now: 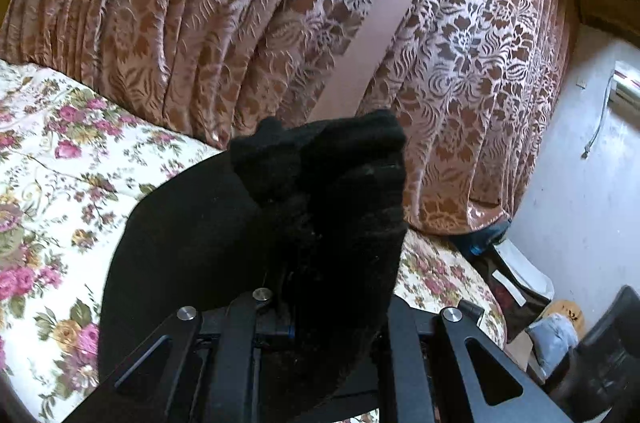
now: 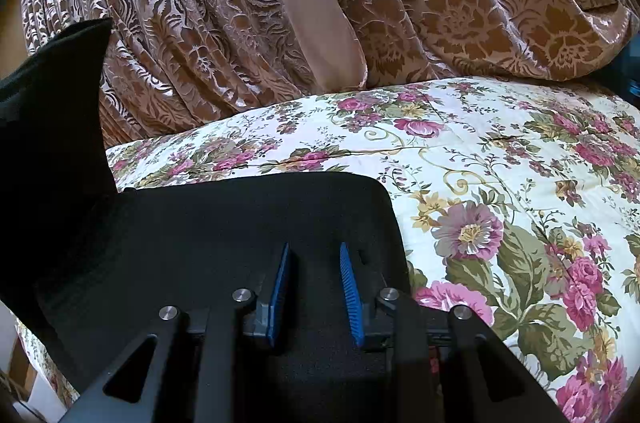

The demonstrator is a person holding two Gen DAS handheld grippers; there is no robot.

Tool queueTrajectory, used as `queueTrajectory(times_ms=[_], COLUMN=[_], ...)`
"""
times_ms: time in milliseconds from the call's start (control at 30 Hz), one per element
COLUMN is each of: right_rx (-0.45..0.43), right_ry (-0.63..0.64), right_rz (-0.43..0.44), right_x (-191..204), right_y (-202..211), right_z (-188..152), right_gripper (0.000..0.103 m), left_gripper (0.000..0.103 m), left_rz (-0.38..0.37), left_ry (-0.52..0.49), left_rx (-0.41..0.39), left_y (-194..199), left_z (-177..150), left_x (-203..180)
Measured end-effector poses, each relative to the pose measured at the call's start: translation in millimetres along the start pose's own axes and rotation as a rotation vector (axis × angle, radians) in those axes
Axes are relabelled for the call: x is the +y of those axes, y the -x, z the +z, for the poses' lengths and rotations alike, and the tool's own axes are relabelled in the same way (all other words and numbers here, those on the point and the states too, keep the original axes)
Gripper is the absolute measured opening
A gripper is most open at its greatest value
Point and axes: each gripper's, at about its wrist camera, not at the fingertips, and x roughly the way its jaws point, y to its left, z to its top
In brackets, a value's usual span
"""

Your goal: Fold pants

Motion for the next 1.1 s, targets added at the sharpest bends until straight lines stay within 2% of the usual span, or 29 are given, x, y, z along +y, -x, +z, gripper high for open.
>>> queueTrajectory(times_ms=[433, 800, 1000, 1100], right_rx=[0.005, 0.046, 0.075, 0.085], right_ry=[-0.004, -0.013, -0.008, 0.0], right_rz=[0.0, 0.004, -0.002, -0.008], right_x=[-1, -1, 1, 2], right_y=[0, -2, -3, -4], right_z=[0, 5, 8, 9], right_gripper=[0.027, 0.027, 0.03, 0.031], left_gripper=[0.014, 0.014, 0.02, 0.023], left_rz=[-0.004, 0.006, 0.015, 0.024], left_ry=[0.002, -0.067, -0.097, -0.142], left_rx=[0.089, 0.204, 0.282, 0.273], left_y=[-23, -53, -66, -63], left_z=[-21, -49, -68, -76], left_x=[-2, -9, -6, -12])
